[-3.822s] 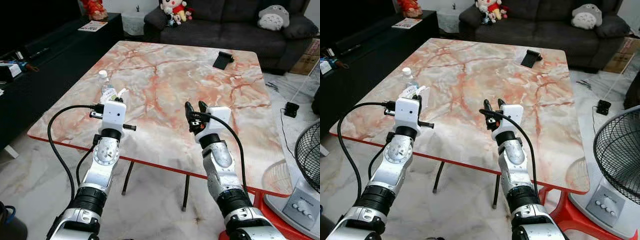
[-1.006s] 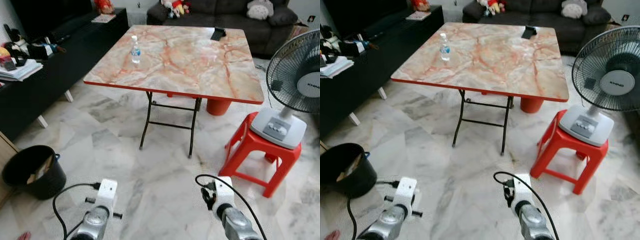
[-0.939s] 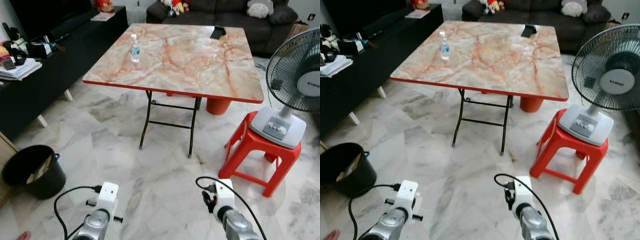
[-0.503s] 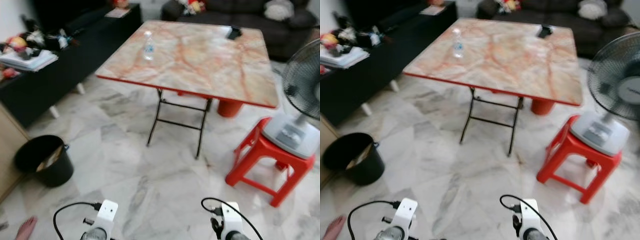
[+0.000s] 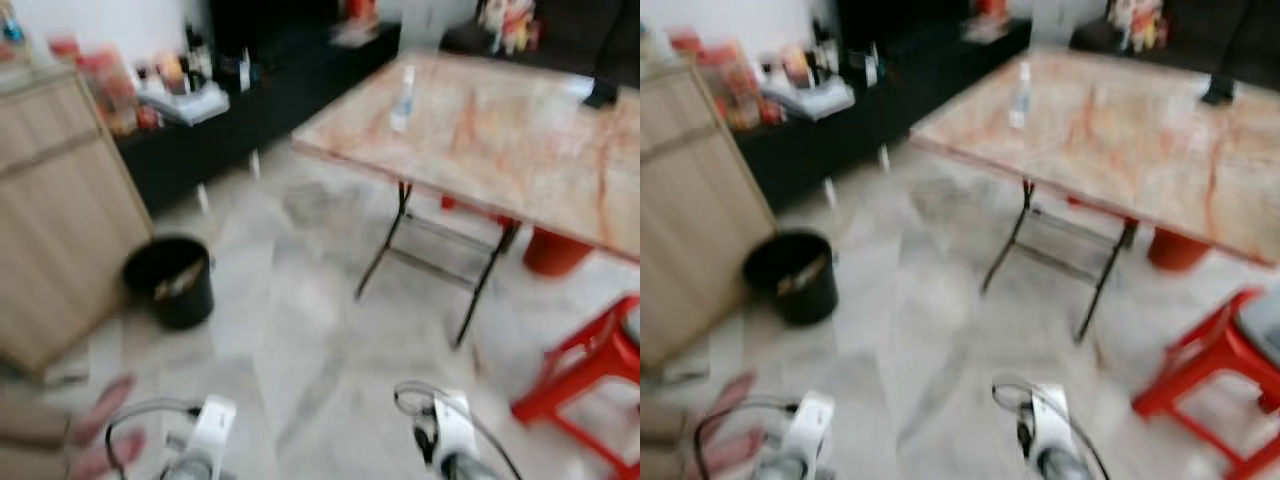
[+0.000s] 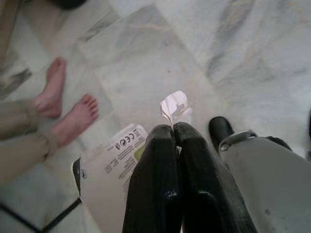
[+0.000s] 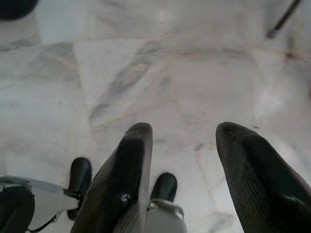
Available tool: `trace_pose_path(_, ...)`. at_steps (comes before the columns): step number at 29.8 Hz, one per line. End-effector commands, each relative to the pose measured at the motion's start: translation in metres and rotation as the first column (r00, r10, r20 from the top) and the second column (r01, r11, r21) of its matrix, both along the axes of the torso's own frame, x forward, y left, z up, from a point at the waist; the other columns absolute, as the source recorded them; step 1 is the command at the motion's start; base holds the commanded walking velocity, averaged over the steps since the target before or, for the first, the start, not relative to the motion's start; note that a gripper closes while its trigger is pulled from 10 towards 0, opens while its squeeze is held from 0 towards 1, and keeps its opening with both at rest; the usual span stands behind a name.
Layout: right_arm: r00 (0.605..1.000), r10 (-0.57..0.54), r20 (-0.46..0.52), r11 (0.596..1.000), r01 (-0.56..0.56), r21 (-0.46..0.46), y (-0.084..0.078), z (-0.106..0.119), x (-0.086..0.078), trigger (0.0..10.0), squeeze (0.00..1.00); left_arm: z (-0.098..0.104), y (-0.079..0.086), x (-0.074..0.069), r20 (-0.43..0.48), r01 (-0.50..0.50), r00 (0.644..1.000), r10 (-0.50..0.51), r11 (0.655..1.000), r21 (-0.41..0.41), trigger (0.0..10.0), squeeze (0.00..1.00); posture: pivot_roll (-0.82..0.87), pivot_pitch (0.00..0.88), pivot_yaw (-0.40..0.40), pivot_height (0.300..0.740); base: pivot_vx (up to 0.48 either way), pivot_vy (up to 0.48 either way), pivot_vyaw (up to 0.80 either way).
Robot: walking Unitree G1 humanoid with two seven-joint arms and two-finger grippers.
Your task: Picking trash to rubbish bin
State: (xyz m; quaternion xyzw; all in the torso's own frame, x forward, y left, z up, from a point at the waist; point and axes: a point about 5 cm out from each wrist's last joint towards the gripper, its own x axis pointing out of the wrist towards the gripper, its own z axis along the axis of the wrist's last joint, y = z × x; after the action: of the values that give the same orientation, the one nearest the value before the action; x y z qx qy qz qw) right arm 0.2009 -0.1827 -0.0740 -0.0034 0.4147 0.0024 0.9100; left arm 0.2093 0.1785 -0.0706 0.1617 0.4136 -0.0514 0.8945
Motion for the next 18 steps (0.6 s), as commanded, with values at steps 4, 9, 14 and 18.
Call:
trace_pose_path(4,1.000,-0.004,-0.003,1.000,0.004,-0.009,-0.0023,-0.0005,-0.0014,10.0,0.00,-0.0023,0.0002,-0.0038,-0.017,0.001,1.000,-0.002,1.000,-0.004,10.0,0.00,0.00,0.023,0.015,0.740,0.000,0.000,0.79)
trace_pose_path(9,1.000,-0.006,-0.007,1.000,0.006,-0.010,-0.0025,-0.0012,-0.0029,10.0,0.00,-0.0029,-0.0008,-0.0050,-0.017,-0.019,1.000,0.019,0.999,-0.031,10.0,0.00,0.00,0.020,0.016,0.740,0.000,0.000,0.79)
trace_pose_path(14,1.000,-0.016,-0.011,1.000,0.016,0.009,-0.0017,-0.0017,-0.0035,10.0,0.00,-0.0035,-0.0009,-0.0059,-0.024,-0.018,1.000,0.017,0.999,-0.032,10.0,0.00,0.00,0.020,0.016,0.740,0.000,0.000,0.32)
trace_pose_path(18,1.000,-0.001,-0.005,1.000,0.001,0.021,0.0021,-0.0013,-0.0021,10.0,0.00,-0.0047,-0.0012,-0.0081,-0.030,-0.008,1.000,0.007,0.999,-0.036,10.0,0.00,0.00,0.009,0.018,0.740,0.184,0.000,0.00)
